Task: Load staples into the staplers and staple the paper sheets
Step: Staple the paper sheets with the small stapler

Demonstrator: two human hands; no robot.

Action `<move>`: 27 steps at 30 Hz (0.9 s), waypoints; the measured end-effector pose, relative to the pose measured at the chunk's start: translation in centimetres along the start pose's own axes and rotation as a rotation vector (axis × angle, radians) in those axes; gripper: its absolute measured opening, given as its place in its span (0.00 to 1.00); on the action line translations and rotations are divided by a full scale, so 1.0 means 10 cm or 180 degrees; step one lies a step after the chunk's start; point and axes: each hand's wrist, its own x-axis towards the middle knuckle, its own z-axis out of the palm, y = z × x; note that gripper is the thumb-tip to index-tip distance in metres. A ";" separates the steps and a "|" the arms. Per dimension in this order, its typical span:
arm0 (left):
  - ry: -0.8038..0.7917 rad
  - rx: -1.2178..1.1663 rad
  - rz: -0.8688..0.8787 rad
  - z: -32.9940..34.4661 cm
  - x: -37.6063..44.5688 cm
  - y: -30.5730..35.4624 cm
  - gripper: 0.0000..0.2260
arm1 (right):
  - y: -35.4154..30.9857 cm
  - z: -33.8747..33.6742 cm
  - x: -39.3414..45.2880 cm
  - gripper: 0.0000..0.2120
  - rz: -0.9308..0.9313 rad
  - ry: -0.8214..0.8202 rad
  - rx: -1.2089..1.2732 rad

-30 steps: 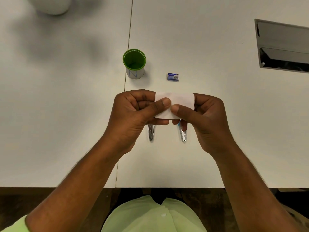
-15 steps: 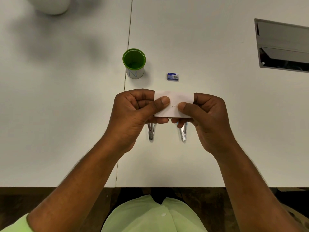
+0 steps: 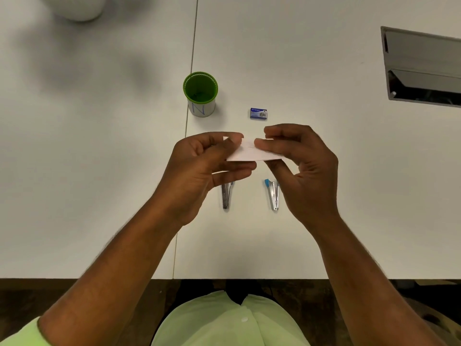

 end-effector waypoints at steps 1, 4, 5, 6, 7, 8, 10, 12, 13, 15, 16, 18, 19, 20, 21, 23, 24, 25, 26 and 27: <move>0.0033 0.0028 0.0063 0.00 0.00 0.00 0.15 | 0.00 0.01 -0.01 0.11 0.0080 0.0009 0.0054; 0.0149 0.0337 0.0338 0.00 -0.01 -0.01 0.11 | -0.05 0.02 -0.03 0.18 0.0740 0.0068 0.0918; 0.0187 0.0502 0.0454 0.01 -0.01 -0.02 0.10 | -0.07 0.01 -0.02 0.20 0.1113 0.0120 0.1424; 0.0228 0.0690 0.0571 0.01 -0.01 -0.02 0.10 | -0.10 -0.01 -0.02 0.21 0.1452 0.0164 0.1894; 0.0257 0.0861 0.0680 0.02 -0.02 -0.02 0.11 | -0.11 -0.03 0.00 0.21 0.1696 0.0177 0.2262; 0.0266 0.0989 0.0767 0.03 -0.02 -0.02 0.11 | -0.11 -0.04 0.01 0.21 0.1836 0.0157 0.2480; 0.0250 0.1157 0.0877 0.04 -0.02 -0.02 0.10 | -0.14 -0.05 0.03 0.17 0.1923 0.0095 0.2547; 0.0214 0.1268 0.0924 0.06 -0.02 -0.03 0.10 | -0.17 -0.01 0.03 0.15 0.1896 0.0095 0.2180; 0.0192 0.1295 0.0933 0.06 -0.02 -0.04 0.10 | -0.17 0.01 0.02 0.18 0.1844 0.0095 0.1932; 0.0164 0.1312 0.0948 0.07 -0.01 -0.04 0.10 | -0.19 0.05 0.01 0.23 0.1743 0.0133 0.1682; 0.0155 0.1295 0.0944 0.07 -0.01 -0.04 0.09 | -0.20 0.06 0.01 0.23 0.1725 0.0174 0.1693; 0.0131 0.1197 0.0899 0.07 0.00 -0.04 0.08 | -0.21 0.06 0.03 0.20 0.1723 0.0234 0.1793; 0.0132 0.1143 0.0868 0.06 0.00 -0.04 0.07 | -0.20 0.05 0.03 0.18 0.1722 0.0242 0.1832; 0.0148 0.1100 0.0842 0.06 0.01 -0.05 0.07 | -0.19 0.05 0.04 0.16 0.1727 0.0236 0.1883; 0.0171 0.1063 0.0823 0.05 0.02 -0.05 0.06 | -0.18 0.04 0.04 0.14 0.1735 0.0214 0.1963; 0.0202 0.0991 0.0808 0.04 0.04 -0.04 0.06 | -0.17 0.02 0.04 0.12 0.1756 0.0151 0.2116; 0.0210 0.0962 0.0803 0.04 0.05 -0.04 0.06 | -0.16 0.01 0.05 0.12 0.1768 0.0131 0.2149; 0.0216 0.0939 0.0797 0.04 0.06 -0.04 0.06 | -0.16 0.01 0.06 0.12 0.1780 0.0118 0.2160; 0.0220 0.0926 0.0792 0.04 0.06 -0.04 0.06 | -0.15 0.00 0.07 0.12 0.1792 0.0112 0.2156; 0.0220 0.0922 0.0792 0.05 0.07 -0.05 0.06 | -0.14 0.00 0.08 0.12 0.1801 0.0112 0.2139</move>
